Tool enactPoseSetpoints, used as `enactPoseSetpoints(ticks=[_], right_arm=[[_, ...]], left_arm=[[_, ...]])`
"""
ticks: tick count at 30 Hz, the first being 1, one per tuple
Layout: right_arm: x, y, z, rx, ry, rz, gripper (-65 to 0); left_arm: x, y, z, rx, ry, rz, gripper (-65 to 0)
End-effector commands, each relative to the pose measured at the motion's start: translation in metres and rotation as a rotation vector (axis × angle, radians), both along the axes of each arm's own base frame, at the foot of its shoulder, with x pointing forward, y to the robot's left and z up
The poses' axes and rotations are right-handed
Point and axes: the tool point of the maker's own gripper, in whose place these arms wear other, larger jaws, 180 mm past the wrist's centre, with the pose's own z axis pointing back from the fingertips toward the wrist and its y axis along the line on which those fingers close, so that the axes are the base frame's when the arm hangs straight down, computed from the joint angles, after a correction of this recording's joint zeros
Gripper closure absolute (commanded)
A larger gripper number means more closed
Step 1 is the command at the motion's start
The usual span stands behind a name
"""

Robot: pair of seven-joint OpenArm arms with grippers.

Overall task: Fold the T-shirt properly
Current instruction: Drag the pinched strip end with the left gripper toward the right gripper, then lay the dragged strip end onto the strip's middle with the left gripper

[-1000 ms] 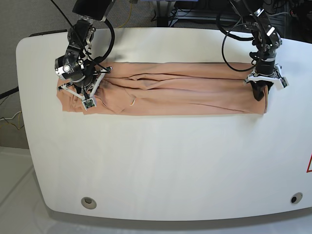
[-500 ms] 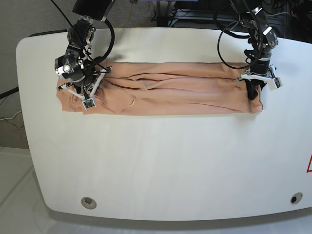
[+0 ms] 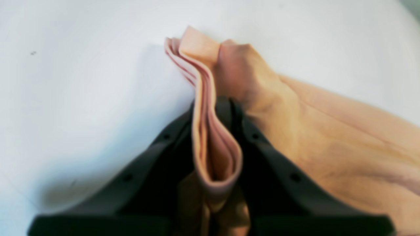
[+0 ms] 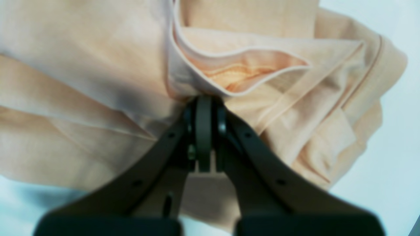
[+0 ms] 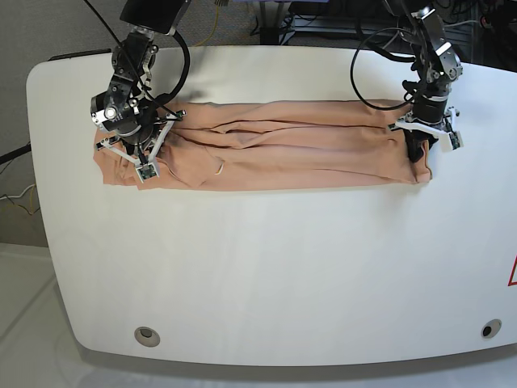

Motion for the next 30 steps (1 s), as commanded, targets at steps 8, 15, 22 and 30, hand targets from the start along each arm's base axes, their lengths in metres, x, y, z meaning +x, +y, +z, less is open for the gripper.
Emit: enactPoseSetpoints(ticks=[8,15,22,30], right_arm=[[-0.008,-0.007,-0.002,-0.035,0.044,-0.003,-2.4],[-0.008,-0.006,-0.003,-0.034,0.045,-0.003,-2.4],[-0.008,-0.006,-0.003,-0.034,0.045,-0.003,-2.4],[-0.008,-0.005,-0.003,-0.032,0.044,-0.003,-2.4]], left_arm=[[0.021,-0.016,0.043,0.041,-0.064,-0.071,-1.7],[0.031,-0.042,0.068,0.041,-0.129,-0.117,-1.7],[0.038,-0.078,0.078,0.015,-0.162,-0.186,-1.6],[0.041,-0.115,0.079,-0.047,-0.173,-0.230,-1.6]])
